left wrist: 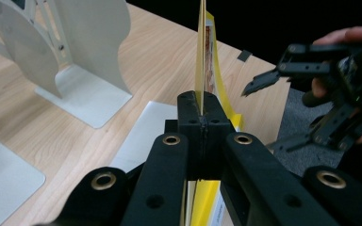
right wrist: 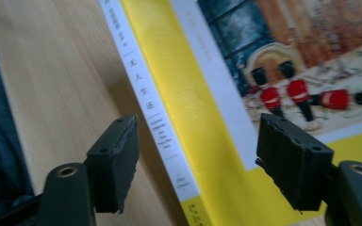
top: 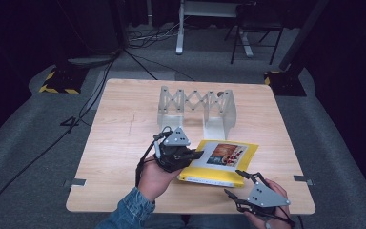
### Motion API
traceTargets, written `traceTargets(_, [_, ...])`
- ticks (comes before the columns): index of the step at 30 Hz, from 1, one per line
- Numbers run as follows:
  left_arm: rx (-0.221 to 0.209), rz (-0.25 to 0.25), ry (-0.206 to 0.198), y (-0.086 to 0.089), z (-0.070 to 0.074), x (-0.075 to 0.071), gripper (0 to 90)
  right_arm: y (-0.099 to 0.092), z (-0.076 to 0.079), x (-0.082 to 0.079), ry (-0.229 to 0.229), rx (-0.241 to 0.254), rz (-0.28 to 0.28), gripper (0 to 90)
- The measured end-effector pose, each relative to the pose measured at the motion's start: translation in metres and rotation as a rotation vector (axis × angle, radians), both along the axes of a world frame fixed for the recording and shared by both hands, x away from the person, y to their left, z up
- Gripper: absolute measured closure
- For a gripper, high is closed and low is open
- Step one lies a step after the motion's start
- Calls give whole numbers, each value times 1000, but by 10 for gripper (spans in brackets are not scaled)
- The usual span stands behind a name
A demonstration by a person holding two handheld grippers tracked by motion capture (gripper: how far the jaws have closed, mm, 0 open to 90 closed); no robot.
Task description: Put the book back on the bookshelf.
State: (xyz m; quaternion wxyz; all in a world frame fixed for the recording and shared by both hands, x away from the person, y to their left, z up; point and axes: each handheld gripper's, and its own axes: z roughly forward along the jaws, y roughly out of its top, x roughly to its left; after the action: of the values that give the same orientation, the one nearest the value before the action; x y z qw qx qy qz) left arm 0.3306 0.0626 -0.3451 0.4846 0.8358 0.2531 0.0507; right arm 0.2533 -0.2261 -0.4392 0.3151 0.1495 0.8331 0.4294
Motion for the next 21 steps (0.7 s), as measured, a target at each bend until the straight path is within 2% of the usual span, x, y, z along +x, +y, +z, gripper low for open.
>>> traceTargets(1, [-6, -4, 2, -1, 2, 1, 897, 4, -3, 0, -28, -26, -6, 303])
traceTargets(2, [-10, -10, 1, -2, 5, 4, 897, 10, -7, 2, -90, -78, -7, 288])
traceTargets(3, [-10, -10, 1, -2, 5, 4, 897, 10, -7, 2, -90, -78, -7, 288])
traceTargets(4, [-10, -10, 2, -3, 7, 4, 897, 17, -10, 5, -140, -126, -13, 287])
traceTargets(5, [-12, -10, -4, -4, 8, 4, 897, 17, -10, 5, -140, -126, -13, 287])
traceTargets(6, [-12, -12, -2, -4, 9, 5, 897, 24, -13, 10, -193, -175, -12, 287])
traceTargets(8, [-11, -7, 2, -5, 9, 7, 897, 32, -18, 15, -227, -228, -10, 259])
traceTargets(10, [-17, -3, 9, -5, 8, 9, 898, 39, -24, 17, -293, -278, -16, 242])
traceTargets(11, [-32, -1, 30, -4, 5, 12, 898, 41, -26, 17, -319, -306, -21, 252])
traceTargets(13, [-35, -2, 35, -4, 4, 13, 898, 43, -28, 17, -337, -325, -32, 272])
traceTargets(14, [-36, -4, 54, -4, 1, 17, 898, 45, -32, 19, -377, -386, -41, 310])
traceTargets(15, [-36, -4, 54, -4, 1, 17, 898, 45, -32, 19, -377, -386, -41, 310])
traceTargets(16, [-39, -3, 66, -5, -3, 20, 898, 46, -37, 22, -396, -420, -54, 325])
traceTargets(17, [-39, -3, 66, -5, -3, 20, 898, 46, -37, 22, -396, -420, -54, 325])
traceTargets(18, [-48, -6, 85, -6, -6, 22, 898, 49, -43, 23, -423, -473, -69, 370])
traceTargets(19, [-48, -6, 85, -6, -6, 22, 898, 49, -43, 23, -423, -473, -69, 370])
traceTargets(20, [-62, -11, 101, -6, -8, 25, 898, 52, -47, 25, -475, -519, -81, 394])
traceTargets(21, [-62, -11, 101, -6, -8, 25, 898, 52, -47, 25, -475, -519, -81, 394])
